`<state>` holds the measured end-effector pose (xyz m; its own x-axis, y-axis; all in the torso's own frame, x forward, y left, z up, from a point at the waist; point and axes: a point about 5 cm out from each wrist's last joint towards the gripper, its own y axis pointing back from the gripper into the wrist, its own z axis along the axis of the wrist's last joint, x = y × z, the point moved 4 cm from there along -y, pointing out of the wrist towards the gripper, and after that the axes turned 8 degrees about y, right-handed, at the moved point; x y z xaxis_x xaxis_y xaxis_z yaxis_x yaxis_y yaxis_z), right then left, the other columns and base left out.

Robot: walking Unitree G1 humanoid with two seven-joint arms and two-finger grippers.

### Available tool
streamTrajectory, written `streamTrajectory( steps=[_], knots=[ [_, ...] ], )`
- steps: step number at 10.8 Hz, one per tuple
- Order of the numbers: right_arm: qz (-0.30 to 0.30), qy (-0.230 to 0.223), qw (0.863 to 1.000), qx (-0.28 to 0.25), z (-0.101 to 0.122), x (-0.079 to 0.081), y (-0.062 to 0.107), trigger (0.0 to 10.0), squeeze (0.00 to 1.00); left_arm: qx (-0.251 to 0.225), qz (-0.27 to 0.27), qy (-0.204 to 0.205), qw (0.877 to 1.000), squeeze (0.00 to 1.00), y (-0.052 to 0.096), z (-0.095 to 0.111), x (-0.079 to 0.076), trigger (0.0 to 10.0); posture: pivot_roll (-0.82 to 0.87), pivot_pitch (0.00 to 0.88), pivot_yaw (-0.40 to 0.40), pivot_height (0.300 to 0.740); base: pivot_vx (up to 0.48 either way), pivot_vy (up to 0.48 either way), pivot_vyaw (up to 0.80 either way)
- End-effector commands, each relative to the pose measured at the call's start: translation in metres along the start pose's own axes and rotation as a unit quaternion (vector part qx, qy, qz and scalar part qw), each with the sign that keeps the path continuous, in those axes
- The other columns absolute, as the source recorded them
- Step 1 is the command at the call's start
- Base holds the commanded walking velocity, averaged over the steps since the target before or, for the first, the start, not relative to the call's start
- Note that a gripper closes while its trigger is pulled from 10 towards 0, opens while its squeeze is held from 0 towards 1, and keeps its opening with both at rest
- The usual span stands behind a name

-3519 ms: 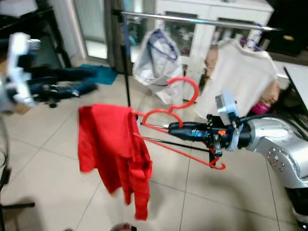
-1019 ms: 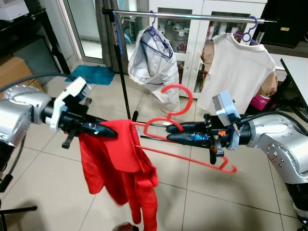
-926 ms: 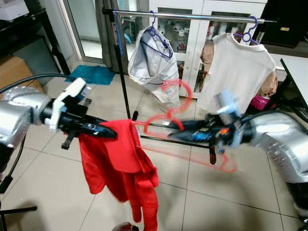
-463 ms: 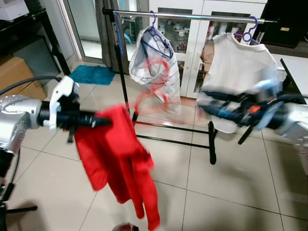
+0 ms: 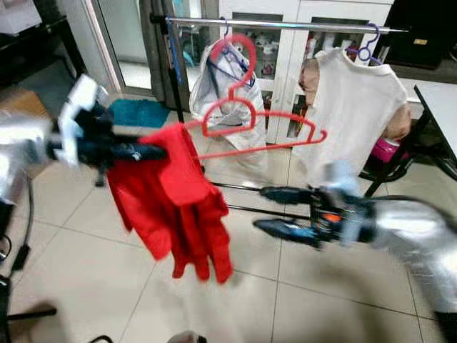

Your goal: Hang hanger

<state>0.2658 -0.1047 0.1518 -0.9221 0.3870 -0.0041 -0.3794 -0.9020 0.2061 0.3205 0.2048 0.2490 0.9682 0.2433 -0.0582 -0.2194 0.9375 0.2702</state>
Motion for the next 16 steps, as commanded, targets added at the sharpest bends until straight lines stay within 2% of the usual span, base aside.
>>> streamTrajectory(
  steps=[1, 2, 3, 5, 6, 7, 8, 9, 10, 13, 14, 16],
  knots=[
    [-0.046, -0.035, 0.997, 0.041, -0.019, -0.010, -0.006, 10.0, 1.00, -0.012, -0.009, -0.029, 0.999, 0.00, 0.005, 0.021, -0.005, 0.0, -0.09, 0.000, 0.108, 0.740, 0.000, 0.000, 0.00],
    [-0.096, -0.084, 0.989, 0.069, -0.039, -0.020, -0.018, 10.0, 1.00, -0.008, -0.019, -0.033, 0.999, 0.00, 0.002, 0.025, -0.009, 0.0, -0.09, 0.000, 0.113, 0.740, 0.000, 0.000, 0.00],
    [-0.153, -0.164, 0.970, 0.090, -0.057, -0.033, -0.028, 10.0, 1.00, 0.000, -0.030, -0.034, 0.999, 0.00, -0.003, 0.024, -0.014, 0.0, -0.09, 0.000, 0.114, 0.740, 0.000, 0.000, 0.00],
    [-0.226, -0.294, 0.922, 0.116, -0.085, -0.049, -0.033, 10.0, 1.00, 0.007, -0.038, -0.035, 0.999, 0.00, -0.013, 0.021, -0.017, 0.0, -0.09, 0.021, 0.106, 0.740, 0.000, 0.000, 0.00],
    [-0.240, -0.341, 0.902, 0.116, -0.090, -0.053, -0.032, 10.0, 1.00, 0.007, -0.044, -0.034, 0.998, 0.00, -0.018, 0.020, -0.019, 0.0, -0.09, 0.027, 0.096, 0.740, 0.000, 0.000, 0.00],
    [-0.240, -0.354, 0.896, 0.118, -0.091, -0.054, -0.033, 10.0, 1.00, 0.008, -0.045, -0.033, 0.998, 0.00, -0.018, 0.020, -0.020, 0.0, -0.10, 0.032, 0.096, 0.740, 0.000, 0.000, 0.00],
    [-0.213, -0.382, 0.891, 0.120, -0.089, -0.049, -0.034, 10.0, 0.09, 0.008, -0.044, -0.035, 0.998, 0.00, -0.022, 0.018, -0.019, 0.0, -0.11, 0.035, 0.087, 0.740, 0.000, 0.000, 0.00],
    [-0.189, -0.389, 0.893, 0.123, -0.086, -0.043, -0.035, 10.0, 0.00, 0.007, -0.043, -0.039, 0.998, 0.00, -0.025, 0.018, -0.018, 0.0, -0.11, 0.035, 0.082, 0.740, 0.000, 0.000, 0.00],
    [-0.174, -0.389, 0.897, 0.118, -0.082, -0.041, -0.036, 10.0, 0.00, 0.006, -0.044, -0.041, 0.998, 0.00, -0.026, 0.018, -0.018, 0.0, -0.11, 0.032, 0.080, 0.740, 0.000, 0.000, 0.00],
    [-0.111, -0.350, 0.923, 0.110, -0.064, -0.030, -0.039, 10.0, 0.00, 0.017, -0.049, -0.049, 0.997, 0.00, -0.030, 0.018, -0.017, 0.0, -0.11, 0.028, 0.073, 0.740, 0.000, 0.000, 0.00],
    [-0.103, -0.339, 0.926, 0.129, -0.070, -0.024, -0.041, 10.0, 0.00, 0.013, -0.052, -0.051, 0.997, 0.00, -0.031, 0.019, -0.017, 0.0, -0.11, 0.029, 0.072, 0.740, 0.000, 0.000, 0.00],
    [-0.116, -0.334, 0.924, 0.148, -0.080, -0.022, -0.050, 10.0, 0.00, 0.003, -0.058, -0.052, 0.997, 0.00, -0.031, 0.021, -0.017, 0.0, -0.12, 0.033, 0.072, 0.740, 0.000, 0.000, 0.00]
  ],
)
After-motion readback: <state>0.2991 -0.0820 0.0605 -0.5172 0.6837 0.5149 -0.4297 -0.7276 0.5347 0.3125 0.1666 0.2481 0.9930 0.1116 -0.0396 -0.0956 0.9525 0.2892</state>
